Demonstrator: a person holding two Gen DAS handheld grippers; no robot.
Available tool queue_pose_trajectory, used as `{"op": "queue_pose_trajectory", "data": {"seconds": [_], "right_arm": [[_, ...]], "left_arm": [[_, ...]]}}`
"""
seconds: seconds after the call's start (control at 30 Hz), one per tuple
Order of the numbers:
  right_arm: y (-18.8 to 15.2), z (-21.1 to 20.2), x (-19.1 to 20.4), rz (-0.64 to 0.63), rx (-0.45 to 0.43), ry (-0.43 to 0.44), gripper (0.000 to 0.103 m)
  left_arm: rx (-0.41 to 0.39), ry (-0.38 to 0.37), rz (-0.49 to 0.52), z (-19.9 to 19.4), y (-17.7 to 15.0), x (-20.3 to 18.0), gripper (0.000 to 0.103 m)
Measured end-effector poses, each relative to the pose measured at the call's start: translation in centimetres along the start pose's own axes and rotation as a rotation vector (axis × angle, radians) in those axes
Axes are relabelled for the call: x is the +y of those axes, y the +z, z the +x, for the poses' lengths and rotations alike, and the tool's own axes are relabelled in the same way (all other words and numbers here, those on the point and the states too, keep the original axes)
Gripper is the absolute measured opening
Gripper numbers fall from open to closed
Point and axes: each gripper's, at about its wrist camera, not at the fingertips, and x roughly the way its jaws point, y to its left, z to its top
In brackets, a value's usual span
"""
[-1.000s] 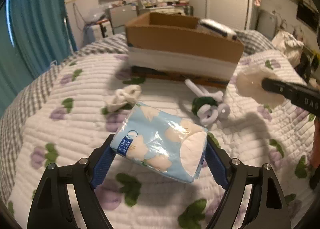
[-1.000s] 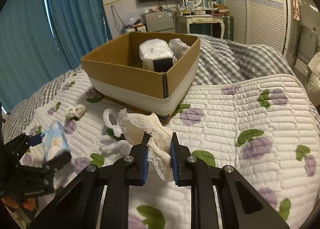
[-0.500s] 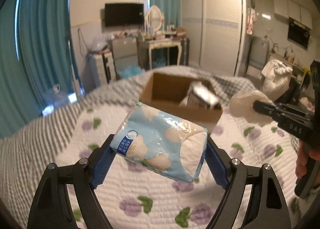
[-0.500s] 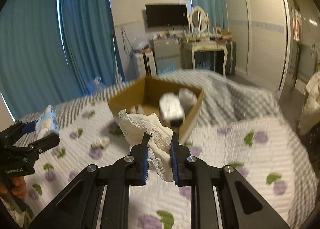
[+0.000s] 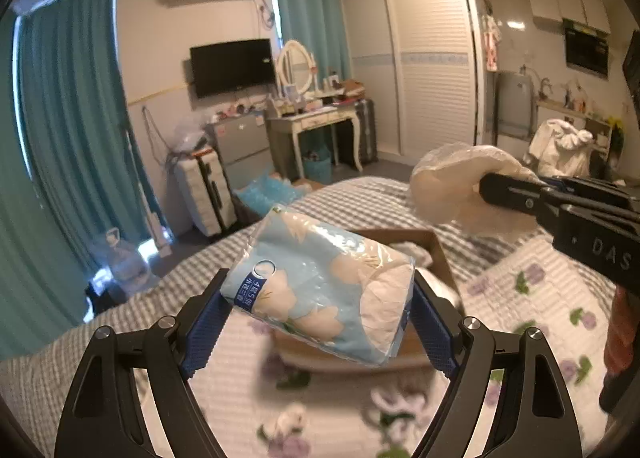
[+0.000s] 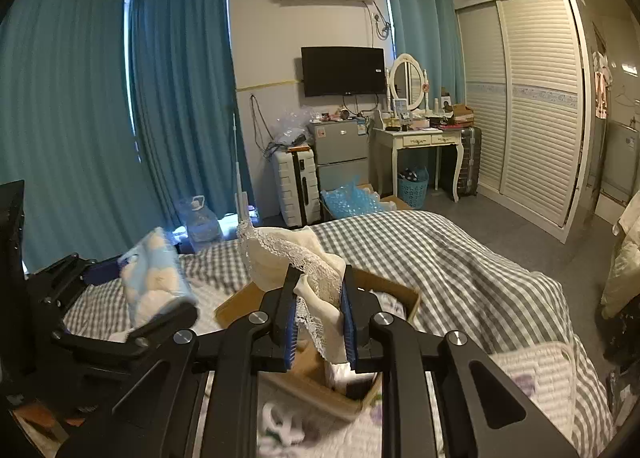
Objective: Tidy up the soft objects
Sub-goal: 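Carry both items over the box and open both tools to drop them, then grasp the white pipe-cleaner toy with the right tool while the left tool grasps the white mask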
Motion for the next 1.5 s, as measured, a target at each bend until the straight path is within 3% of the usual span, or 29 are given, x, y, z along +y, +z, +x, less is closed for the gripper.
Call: {"op": "queue_pose_trajectory", "data": {"seconds": [0.2,0.4,0.6,0.67,0.73,0.77,0.8,0.83,1.07,1.27,1.33,1.37,1.5], "right_arm": [[0.9,6.6,-1.5,0.018,0.050,-0.006,0.018],[0.4,13.6,-3.1,0.042,0.123,0.006,0.018],[-0.6,17.5,-3.6,0.058,0.164,0.044,0.018],[-1.0,17.9,-3.5,0.055,0.172,0.049,0.018],[-1.1,18.0,-3.5,0.058,0.172,0.035,0.029],[-1.0,17.9,-3.7,0.063,0.169,0.027,0.042],[-0.9,17.7,-3.8,0.071,0.161,0.021,0.053],[-0.8,17.3,-3.9,0.081,0.154,0.017,0.056],[1.8,12.1,-4.0,0.089,0.100,-0.018,0.060],[5.6,2.7,-2.7,0.068,0.027,-0.090,0.065],[6.5,-0.9,-2.0,0.056,-0.002,-0.109,0.070],[6.8,-2.4,-1.6,0.053,-0.013,-0.117,0.076],[6.9,-7.6,-0.1,0.037,-0.035,-0.124,0.097]], "left_arm": [[0.022,-0.019,0.005,6.4,1.3,0.4,0.084],[0.077,-0.046,0.003,11.1,-0.2,0.8,0.084],[0.103,-0.092,0.033,12.9,-1.5,0.2,0.084],[0.089,-0.075,0.057,13.0,-1.2,-0.3,0.085],[0.080,-0.080,0.069,12.8,-1.1,-0.6,0.088],[0.077,-0.084,0.060,12.5,-1.1,-0.6,0.094],[0.074,-0.079,0.051,12.1,-1.0,-0.5,0.095],[0.074,-0.070,0.045,12.0,-0.9,-0.2,0.095],[0.038,-0.027,0.005,7.6,1.7,1.3,0.095],[-0.099,0.019,0.016,-1.9,4.7,2.5,0.096],[-0.157,0.027,0.015,-5.7,5.5,3.0,0.096],[-0.179,0.035,0.013,-7.6,5.8,3.3,0.103],[-0.239,0.052,0.013,-12.5,6.0,4.1,0.103]]}}
